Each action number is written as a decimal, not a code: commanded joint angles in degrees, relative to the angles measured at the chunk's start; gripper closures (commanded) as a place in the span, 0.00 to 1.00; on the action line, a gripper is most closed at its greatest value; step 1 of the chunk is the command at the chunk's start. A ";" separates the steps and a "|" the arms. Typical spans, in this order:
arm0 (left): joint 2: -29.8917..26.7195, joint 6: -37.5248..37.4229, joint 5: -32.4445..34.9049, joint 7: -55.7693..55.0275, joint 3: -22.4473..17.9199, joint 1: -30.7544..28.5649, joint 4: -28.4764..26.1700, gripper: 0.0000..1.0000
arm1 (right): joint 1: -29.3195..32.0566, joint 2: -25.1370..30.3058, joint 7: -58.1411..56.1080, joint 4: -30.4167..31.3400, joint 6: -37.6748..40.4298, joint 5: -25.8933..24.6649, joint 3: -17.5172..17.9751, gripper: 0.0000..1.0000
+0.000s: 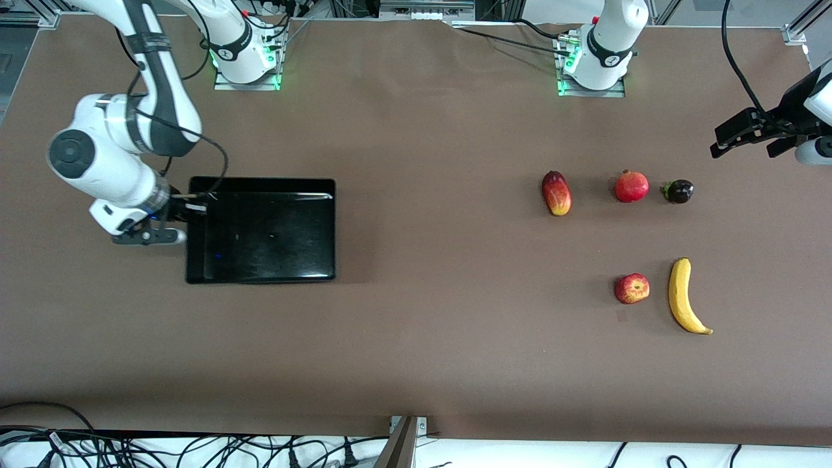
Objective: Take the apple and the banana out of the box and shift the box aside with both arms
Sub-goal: 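Drag the empty black tray across the table toward the right arm, then open the right gripper and raise it away from the tray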
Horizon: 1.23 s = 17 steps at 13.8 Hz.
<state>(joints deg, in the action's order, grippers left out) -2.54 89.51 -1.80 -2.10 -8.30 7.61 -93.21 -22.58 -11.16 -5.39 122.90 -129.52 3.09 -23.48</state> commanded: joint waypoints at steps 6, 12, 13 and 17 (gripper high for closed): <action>-1.24 -0.74 1.45 -1.85 0.66 -0.32 -0.83 0.00 | -0.10 2.11 -8.50 10.86 -11.71 6.21 -5.08 1.00; -1.24 -0.74 1.36 -1.86 0.66 -0.32 -0.83 0.00 | 0.52 2.89 -8.32 9.56 -6.37 6.31 -5.26 0.00; -1.24 -0.74 1.36 -1.86 0.66 -0.32 -0.83 0.00 | 0.52 3.94 -8.41 8.68 -4.79 6.05 -5.17 0.00; -1.24 -0.74 1.19 -1.94 0.66 -0.32 -0.83 0.00 | 0.52 4.22 -8.24 -7.97 18.36 0.02 -5.52 0.00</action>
<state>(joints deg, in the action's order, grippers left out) -2.59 89.21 -1.80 -3.25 -8.27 7.60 -93.21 -22.35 -7.46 -13.08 124.35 -122.65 6.79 -28.76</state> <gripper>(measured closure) 0.000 0.238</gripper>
